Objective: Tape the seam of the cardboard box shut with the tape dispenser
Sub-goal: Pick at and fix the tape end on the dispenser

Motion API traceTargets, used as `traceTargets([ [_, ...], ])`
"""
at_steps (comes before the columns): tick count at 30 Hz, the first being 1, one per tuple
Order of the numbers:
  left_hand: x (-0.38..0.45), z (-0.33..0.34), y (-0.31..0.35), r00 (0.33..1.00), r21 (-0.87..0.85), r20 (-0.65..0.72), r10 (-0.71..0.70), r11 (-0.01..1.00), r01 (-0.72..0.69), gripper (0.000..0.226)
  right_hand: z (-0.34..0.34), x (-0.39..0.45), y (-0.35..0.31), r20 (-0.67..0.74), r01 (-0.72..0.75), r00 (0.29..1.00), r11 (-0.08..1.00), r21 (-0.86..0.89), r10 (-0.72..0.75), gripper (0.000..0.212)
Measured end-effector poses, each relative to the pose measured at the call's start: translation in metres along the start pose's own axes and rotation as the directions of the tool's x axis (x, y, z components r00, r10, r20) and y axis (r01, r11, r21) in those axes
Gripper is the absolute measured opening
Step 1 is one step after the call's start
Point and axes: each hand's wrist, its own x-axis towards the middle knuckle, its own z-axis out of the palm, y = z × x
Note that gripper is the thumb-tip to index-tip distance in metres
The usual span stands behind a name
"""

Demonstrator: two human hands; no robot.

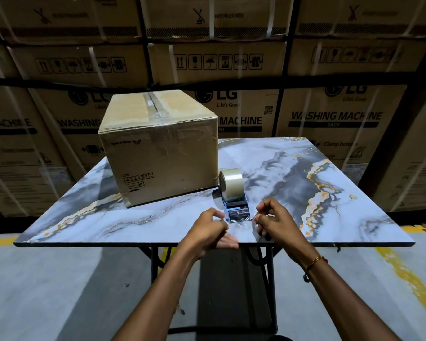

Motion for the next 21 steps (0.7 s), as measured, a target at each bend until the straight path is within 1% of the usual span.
traceTargets([
  [1,-0.002,-0.002,-0.001,1.000,0.073,0.003,0.012,0.997,-0.013,0.011,0.001,0.001,0.001,-0.032,0.005,0.999,1.000,0.007,-0.005,0.010],
  [2,-0.003,-0.005,-0.002,0.999,0.134,-0.018,0.036,0.990,-0.034,0.007,0.003,0.003,0.002,-0.052,0.008,0.999,1.000,0.006,-0.008,0.008],
  [3,0.000,-0.007,-0.003,0.994,0.188,-0.068,0.082,0.980,-0.068,0.011,0.004,0.005,0.003,-0.064,0.010,0.998,1.000,-0.004,-0.010,0.006],
  [4,0.004,-0.008,-0.005,0.980,0.230,-0.137,0.145,0.967,-0.111,0.015,0.005,0.007,0.003,-0.070,0.012,0.997,1.000,-0.011,-0.013,0.006],
  [6,0.017,-0.009,-0.005,0.924,0.290,-0.268,0.273,0.937,-0.193,0.017,0.009,0.014,0.003,-0.078,0.021,0.997,1.000,-0.015,-0.022,0.008],
  [7,0.023,-0.008,-0.004,0.901,0.315,-0.299,0.316,0.923,-0.220,0.016,0.010,0.018,0.003,-0.084,0.023,0.996,0.999,-0.028,-0.025,0.010],
  [9,0.030,-0.003,0.000,0.898,0.316,-0.275,0.343,0.915,-0.252,0.012,0.013,0.026,0.000,-0.088,0.022,0.996,0.998,-0.062,-0.027,0.015],
  [11,0.036,0.002,0.001,0.902,0.315,-0.243,0.356,0.909,-0.274,0.014,0.014,0.033,-0.004,-0.068,0.024,0.997,0.996,-0.084,-0.030,0.019],
  [13,0.040,0.004,0.002,0.872,0.360,-0.266,0.411,0.881,-0.306,0.011,0.014,0.038,-0.007,-0.052,0.020,0.998,0.994,-0.112,-0.026,0.018],
  [16,0.046,0.004,-0.003,0.833,0.414,-0.297,0.467,0.849,-0.328,0.007,0.013,0.040,-0.005,-0.054,0.016,0.998,0.994,-0.108,-0.022,0.009],
  [19,0.051,0.007,-0.004,0.828,0.432,-0.289,0.482,0.837,-0.336,0.007,0.011,0.036,-0.003,-0.088,0.019,0.996,0.994,-0.106,-0.028,0.010],
  [21,0.054,0.013,-0.003,0.835,0.427,-0.258,0.486,0.832,-0.353,0.008,0.007,0.030,-0.003,-0.144,0.018,0.989,0.990,-0.142,-0.038,0.013],
])
